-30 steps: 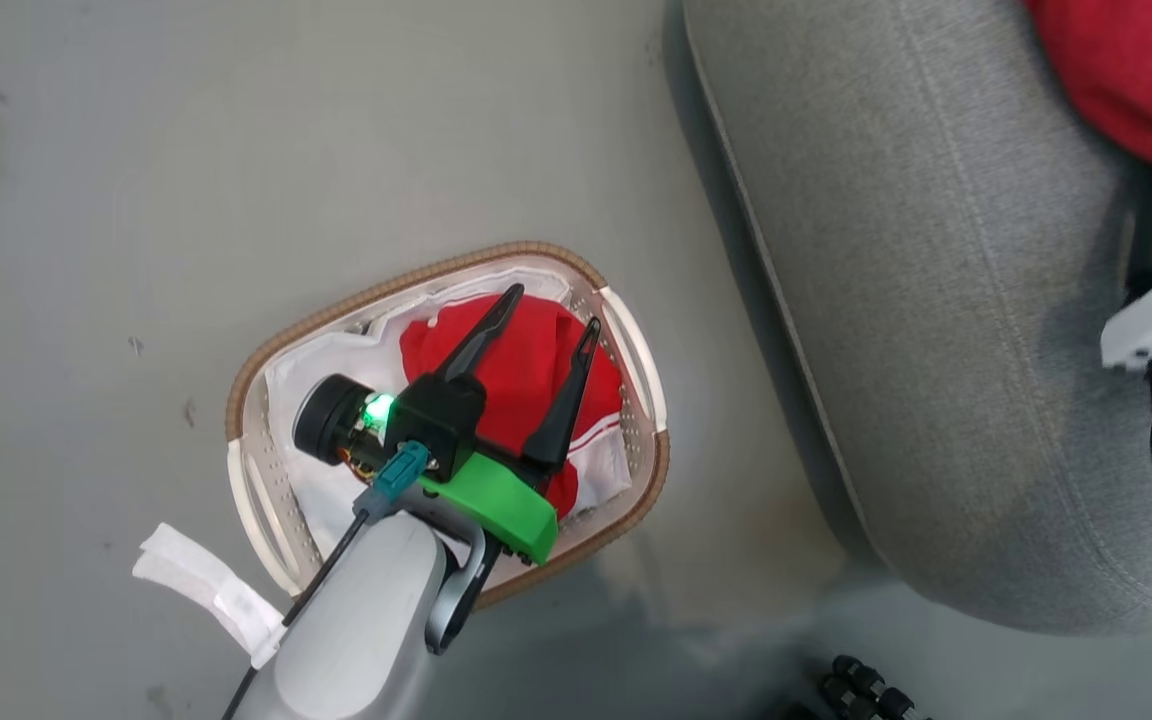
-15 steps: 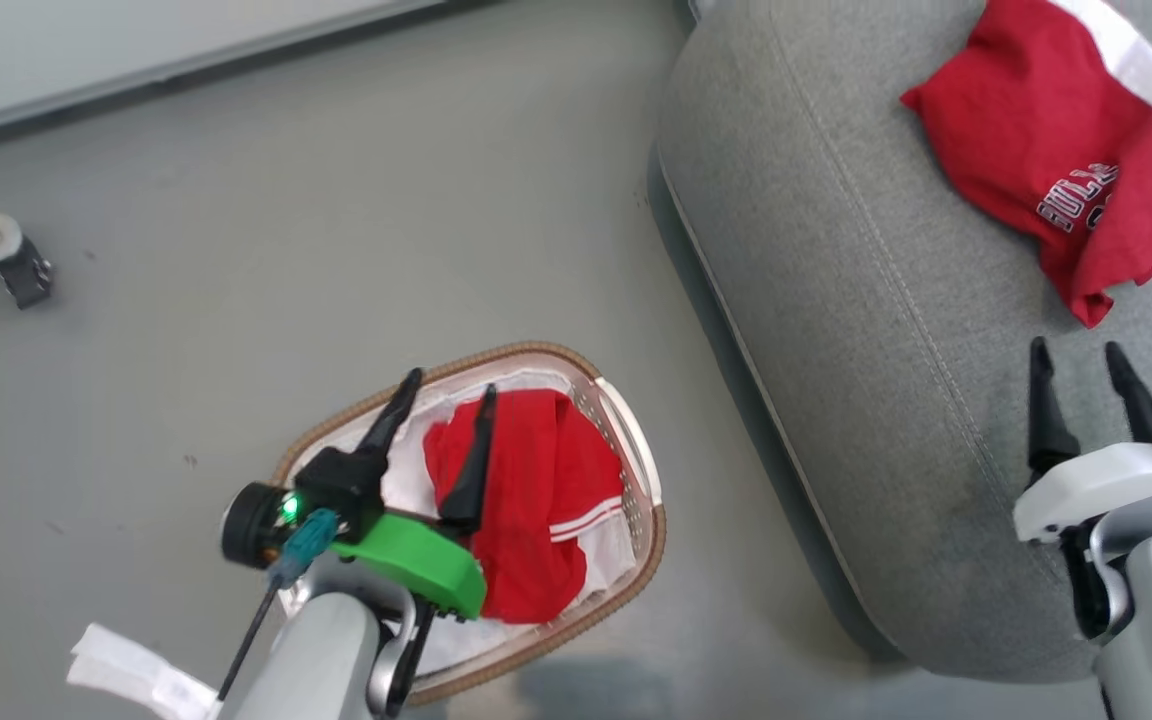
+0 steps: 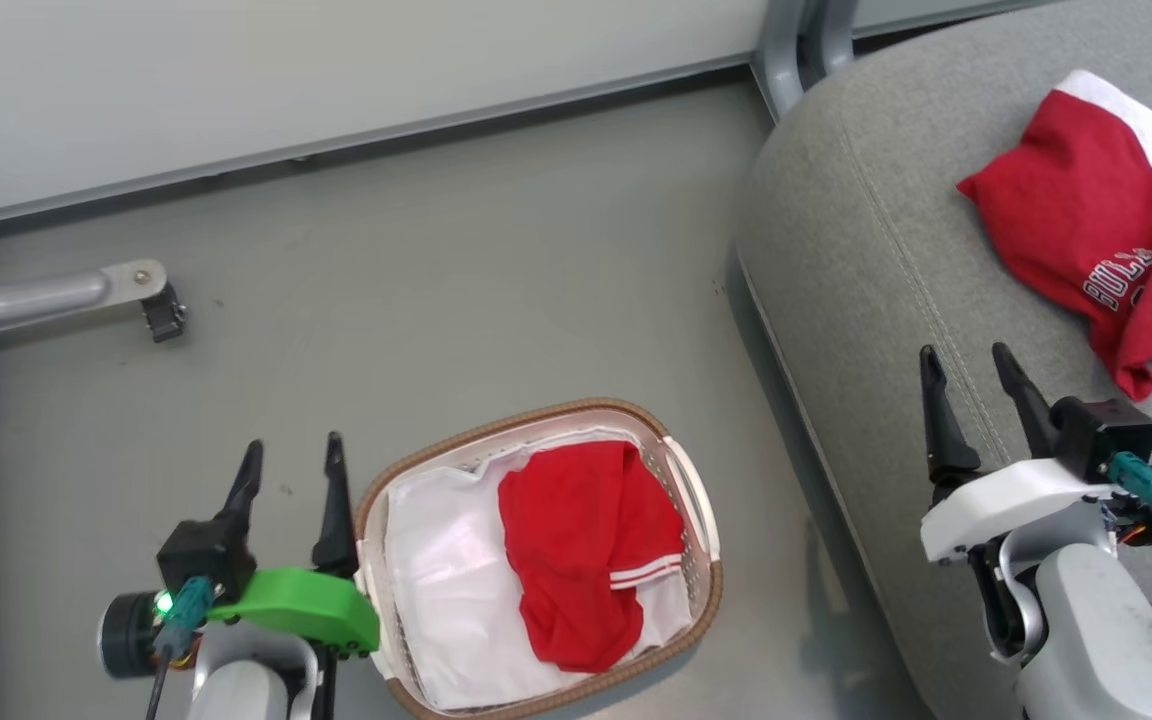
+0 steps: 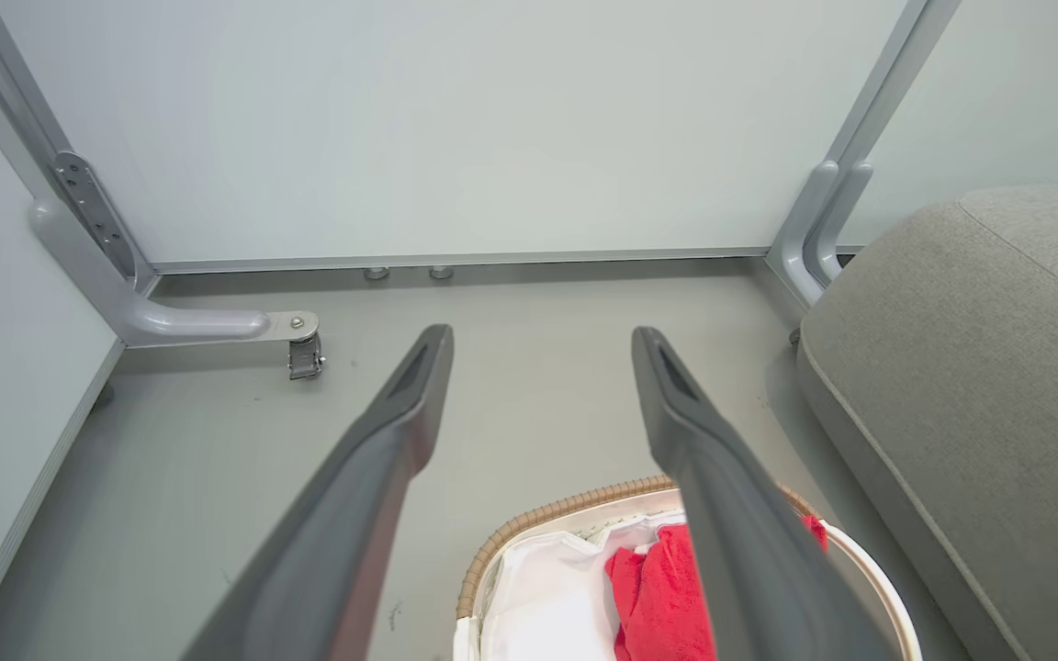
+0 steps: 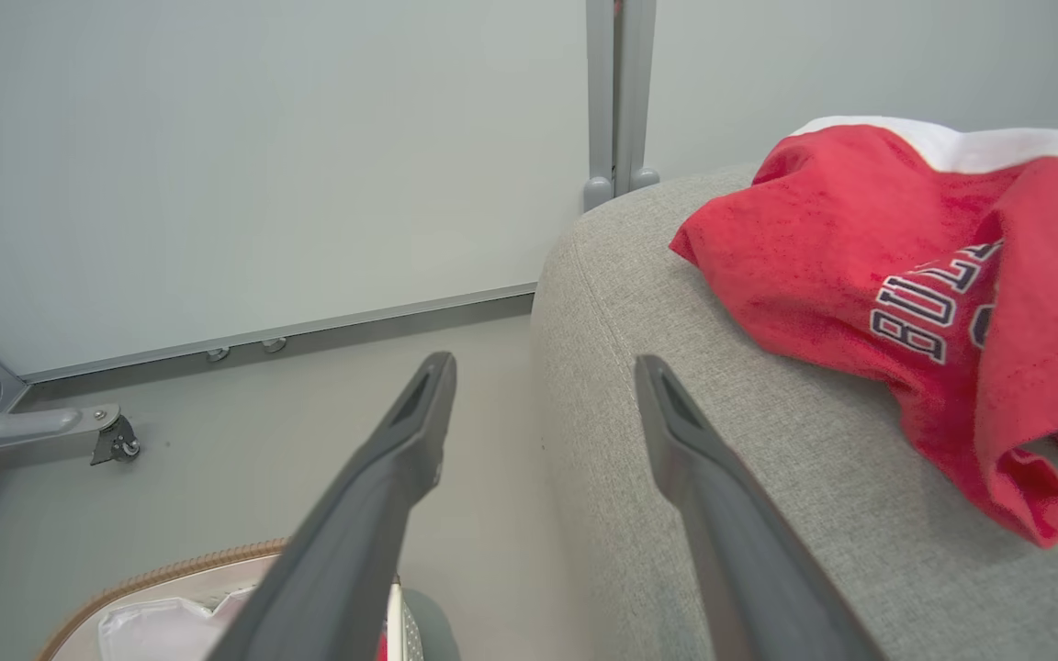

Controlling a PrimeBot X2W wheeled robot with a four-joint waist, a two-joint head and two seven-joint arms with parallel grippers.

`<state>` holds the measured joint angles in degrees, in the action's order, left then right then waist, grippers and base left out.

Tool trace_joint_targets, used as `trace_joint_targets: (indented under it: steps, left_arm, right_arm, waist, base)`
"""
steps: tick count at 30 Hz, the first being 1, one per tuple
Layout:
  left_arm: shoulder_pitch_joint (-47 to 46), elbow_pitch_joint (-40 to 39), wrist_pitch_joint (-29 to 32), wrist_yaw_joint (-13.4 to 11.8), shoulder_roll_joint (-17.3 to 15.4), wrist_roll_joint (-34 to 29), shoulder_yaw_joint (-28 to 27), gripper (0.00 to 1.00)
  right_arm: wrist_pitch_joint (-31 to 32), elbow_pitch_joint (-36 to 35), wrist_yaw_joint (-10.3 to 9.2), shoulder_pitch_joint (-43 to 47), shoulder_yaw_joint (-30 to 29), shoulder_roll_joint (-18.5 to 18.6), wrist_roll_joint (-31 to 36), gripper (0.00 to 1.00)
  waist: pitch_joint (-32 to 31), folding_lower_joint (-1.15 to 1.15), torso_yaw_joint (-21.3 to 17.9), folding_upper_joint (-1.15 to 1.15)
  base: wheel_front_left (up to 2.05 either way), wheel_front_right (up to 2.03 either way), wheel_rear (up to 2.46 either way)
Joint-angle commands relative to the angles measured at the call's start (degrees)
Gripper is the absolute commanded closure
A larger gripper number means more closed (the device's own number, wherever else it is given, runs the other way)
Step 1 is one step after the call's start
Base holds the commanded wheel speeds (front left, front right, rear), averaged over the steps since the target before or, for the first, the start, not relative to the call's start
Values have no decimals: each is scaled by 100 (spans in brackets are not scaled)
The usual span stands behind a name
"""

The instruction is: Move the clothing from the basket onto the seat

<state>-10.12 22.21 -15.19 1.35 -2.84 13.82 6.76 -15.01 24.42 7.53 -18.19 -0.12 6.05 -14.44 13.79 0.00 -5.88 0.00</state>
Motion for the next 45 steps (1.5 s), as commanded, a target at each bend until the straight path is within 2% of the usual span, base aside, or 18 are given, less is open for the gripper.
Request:
trace_joint_targets:
  steps: [1, 15, 26, 36, 45]
  left_arm:
    - [150, -6, 6, -61, -12, -42, -90, 0]
    - [949, -133, 6, -321, -11, -35, -659, 0]
    - [1334, -220, 6, -215, -11, 113, -526, 0]
    - [1077, -92, 6, -110, -10, 191, -86, 0]
    - [301, 223, 6, -42, -13, 224, 524, 0]
  right_arm:
    - [-24, -19, -8, 125, 45, -13, 40, 0]
    - [-24, -243, -8, 856, 284, -155, 73, 0]
    - [-24, -171, -8, 1255, 300, -233, 49, 0]
    - [-24, -233, -8, 1014, 423, -215, 38, 0]
    - [-24, -697, -8, 364, 602, -200, -149, 0]
  waist:
    - [-252, 0, 245, 0]
    - [-815, 0, 532, 0]
    - [-1101, 0, 565, 0]
    - [-808, 0, 384, 0]
    - [195, 0, -194, 0]
  base:
    - [0, 0, 0]
    - [0, 0, 0]
    - [0, 0, 0]
    - [0, 0, 0]
    - [0, 0, 0]
